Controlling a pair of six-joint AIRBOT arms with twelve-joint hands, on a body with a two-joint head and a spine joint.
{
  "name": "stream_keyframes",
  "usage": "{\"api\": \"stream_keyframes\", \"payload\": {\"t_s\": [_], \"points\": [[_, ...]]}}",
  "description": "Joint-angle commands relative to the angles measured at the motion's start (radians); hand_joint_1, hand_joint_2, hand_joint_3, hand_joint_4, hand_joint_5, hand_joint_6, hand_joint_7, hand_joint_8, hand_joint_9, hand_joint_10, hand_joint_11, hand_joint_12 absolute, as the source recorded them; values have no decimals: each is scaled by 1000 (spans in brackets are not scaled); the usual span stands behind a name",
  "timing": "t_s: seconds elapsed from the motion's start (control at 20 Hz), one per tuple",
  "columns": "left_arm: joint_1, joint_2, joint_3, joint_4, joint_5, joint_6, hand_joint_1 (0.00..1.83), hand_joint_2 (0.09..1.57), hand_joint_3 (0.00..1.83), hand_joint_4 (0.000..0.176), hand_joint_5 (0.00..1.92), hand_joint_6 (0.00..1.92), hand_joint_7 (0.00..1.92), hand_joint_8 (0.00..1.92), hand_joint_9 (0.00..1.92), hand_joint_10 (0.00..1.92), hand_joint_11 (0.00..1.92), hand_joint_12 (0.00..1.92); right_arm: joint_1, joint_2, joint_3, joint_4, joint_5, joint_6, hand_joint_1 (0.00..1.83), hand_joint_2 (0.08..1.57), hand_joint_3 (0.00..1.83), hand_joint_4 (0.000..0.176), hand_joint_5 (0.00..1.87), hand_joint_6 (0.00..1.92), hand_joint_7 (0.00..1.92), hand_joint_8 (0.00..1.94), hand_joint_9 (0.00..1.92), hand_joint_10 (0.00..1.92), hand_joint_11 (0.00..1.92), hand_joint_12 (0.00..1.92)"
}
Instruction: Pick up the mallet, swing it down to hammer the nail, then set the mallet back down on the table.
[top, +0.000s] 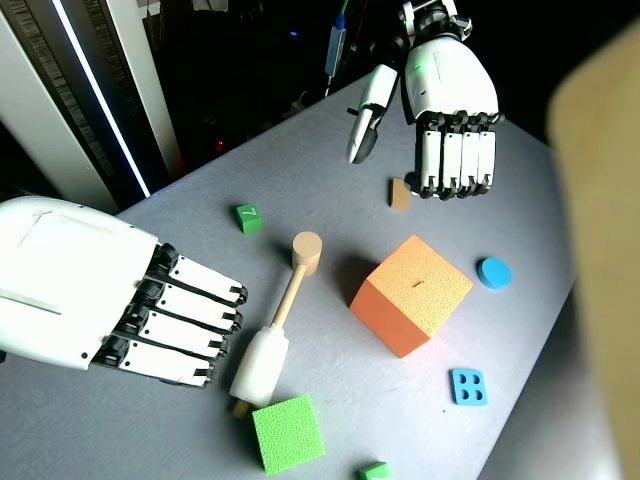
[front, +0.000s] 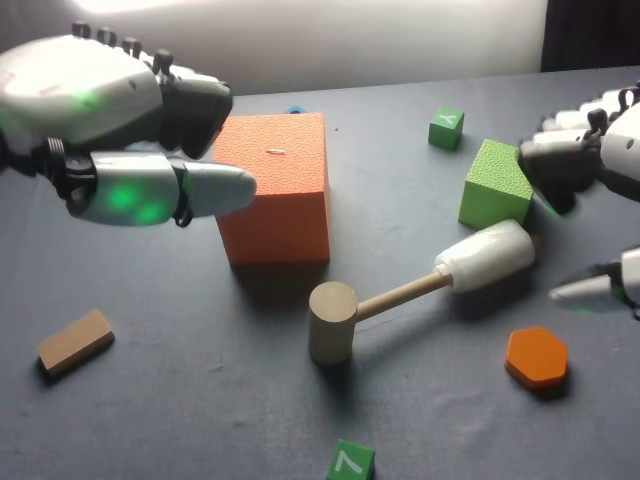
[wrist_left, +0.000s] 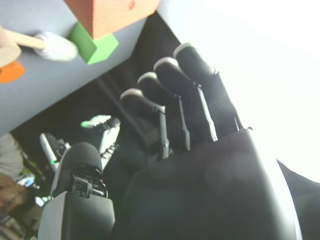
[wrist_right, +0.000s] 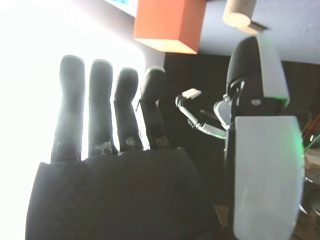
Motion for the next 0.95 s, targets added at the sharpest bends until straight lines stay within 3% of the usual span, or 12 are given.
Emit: {"api": "stream_keyframes", "payload": {"t_s": [0.0, 0.05, 0.1, 0.15, 0.2, 0.25, 0.35, 0.5, 0.9], "points": [[-13, 11, -7, -8, -103, -3, 391, 1408, 10, 45, 1397, 1921, 1518, 1921, 1573, 1921, 1611, 1921, 14, 2, 0, -8, 100, 0, 327, 1122, 21, 0, 1674, 1921, 1737, 1941, 1750, 1921, 1732, 1921], [-13, 12, -16, -8, -103, -4, 391, 1408, 10, 45, 1397, 1921, 1518, 1921, 1573, 1921, 1611, 1921, 18, 1, -1, -8, 100, 1, 327, 1122, 21, 0, 1674, 1921, 1737, 1941, 1750, 1921, 1732, 1921], [-13, 12, -24, -8, -103, -8, 957, 1408, 0, 92, 1397, 1921, 1543, 1921, 1613, 1921, 1658, 1921, 20, 0, -1, -8, 100, 1, 394, 1390, 29, 43, 1644, 1921, 1738, 1941, 1775, 1921, 1775, 1921], [-12, 12, -34, -8, -93, -14, 1138, 1394, 0, 116, 1389, 1921, 1515, 1921, 1576, 1921, 1618, 1921, 21, -1, -1, -8, 100, 1, 712, 1461, 23, 130, 1590, 1921, 1726, 1941, 1779, 1921, 1799, 1921], [-12, 12, -42, -8, -87, -14, 1242, 1375, 0, 164, 1377, 1921, 1479, 1921, 1531, 1921, 1566, 1921, 20, -2, -1, -8, 100, 1, 884, 1460, 11, 166, 1566, 1921, 1719, 1941, 1784, 1921, 1830, 1921], [-12, 11, -44, -8, -86, -14, 1182, 1393, 0, 174, 1347, 1921, 1462, 1921, 1489, 1921, 1491, 1921, 20, -2, -1, -8, 100, 1, 884, 1474, 14, 174, 1581, 1921, 1717, 1941, 1779, 1921, 1822, 1921], [-12, 10, -57, -8, -79, -11, 1105, 1404, 0, 176, 1397, 1921, 1464, 1921, 1469, 1921, 1418, 1921, 21, -2, -1, -8, 100, 0, 880, 1463, 7, 176, 1568, 1921, 1721, 1941, 1785, 1921, 1828, 1921], [-8, 5, -70, -8, -75, -5, 1002, 1395, 0, 164, 1393, 1921, 1466, 1921, 1456, 1921, 1379, 1921, 22, -2, -1, -8, 100, 0, 858, 1469, 6, 176, 1554, 1921, 1694, 1941, 1755, 1921, 1774, 1921], [-18, 5, -86, -6, -74, -11, 1001, 1394, 0, 169, 1367, 1921, 1434, 1921, 1421, 1921, 1349, 1921, 22, -2, -1, -8, 112, -1, 873, 1465, 2, 176, 1537, 1921, 1688, 1941, 1743, 1921, 1760, 1921]]}}
